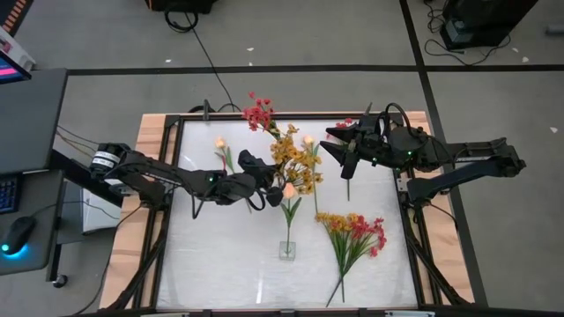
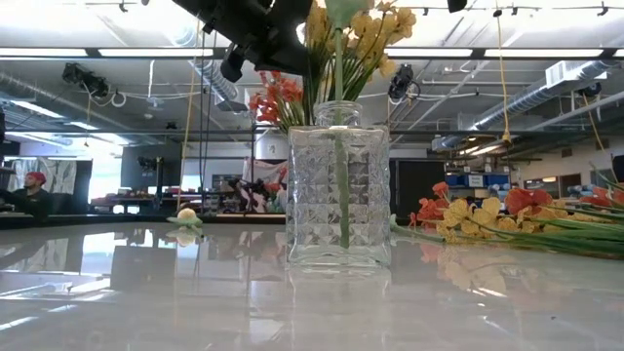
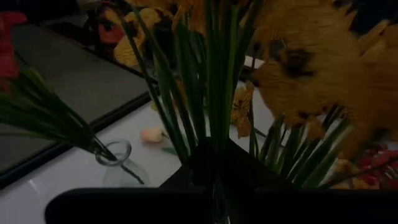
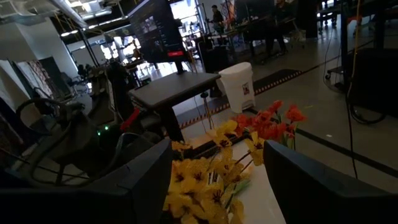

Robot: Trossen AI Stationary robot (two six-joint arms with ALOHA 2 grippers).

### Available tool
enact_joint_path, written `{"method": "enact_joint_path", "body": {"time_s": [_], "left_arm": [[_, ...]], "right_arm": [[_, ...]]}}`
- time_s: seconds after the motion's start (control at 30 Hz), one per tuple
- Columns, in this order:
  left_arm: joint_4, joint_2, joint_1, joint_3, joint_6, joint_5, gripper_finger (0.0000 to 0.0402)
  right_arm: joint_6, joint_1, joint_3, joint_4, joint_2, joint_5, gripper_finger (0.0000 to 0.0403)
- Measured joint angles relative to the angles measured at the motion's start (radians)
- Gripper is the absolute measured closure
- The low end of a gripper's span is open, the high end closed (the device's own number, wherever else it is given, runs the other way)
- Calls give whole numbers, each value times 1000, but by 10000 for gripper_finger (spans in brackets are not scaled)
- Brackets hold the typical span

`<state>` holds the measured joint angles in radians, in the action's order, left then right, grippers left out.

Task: Sort flowers into vase by color
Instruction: Put the left yellow flowers into the middle transparent vase

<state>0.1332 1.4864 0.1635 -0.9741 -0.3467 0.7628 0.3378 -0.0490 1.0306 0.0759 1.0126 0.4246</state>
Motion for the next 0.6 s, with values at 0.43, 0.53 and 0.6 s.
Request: {"method": "enact_joint_path", "body": {"time_s": [0.43,0.53,0.6], "left_arm": [[-55,0,0,0,-27,-67,360],[-68,0,0,0,-54,-69,353],[-76,0,0,0,-67,-69,347]], "right_arm": [[0,0,0,0,0,0,142],[0,0,0,0,0,0,142],[0,0,0,0,0,0,142]]}}
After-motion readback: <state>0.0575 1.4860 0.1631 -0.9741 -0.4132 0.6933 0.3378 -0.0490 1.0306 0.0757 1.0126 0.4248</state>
